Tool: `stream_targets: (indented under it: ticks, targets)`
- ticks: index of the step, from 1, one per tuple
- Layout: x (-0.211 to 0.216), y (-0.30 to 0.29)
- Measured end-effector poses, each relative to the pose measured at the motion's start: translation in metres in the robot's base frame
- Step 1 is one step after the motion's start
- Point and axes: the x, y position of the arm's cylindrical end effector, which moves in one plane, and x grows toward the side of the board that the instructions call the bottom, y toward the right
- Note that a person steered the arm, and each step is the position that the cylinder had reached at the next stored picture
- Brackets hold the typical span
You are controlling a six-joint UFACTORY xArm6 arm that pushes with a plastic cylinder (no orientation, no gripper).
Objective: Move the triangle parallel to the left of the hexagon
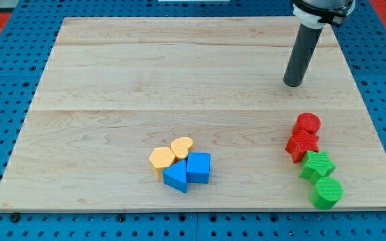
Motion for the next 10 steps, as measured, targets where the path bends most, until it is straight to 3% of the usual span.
stream_targets:
  ticks: [4, 6, 7, 9, 10]
  targets:
    - [-0.008, -0.057]
    - [0.020, -0.034]
    - [0.063, -0.080]
    - [0.129, -0.095]
    - [0.166, -0.131]
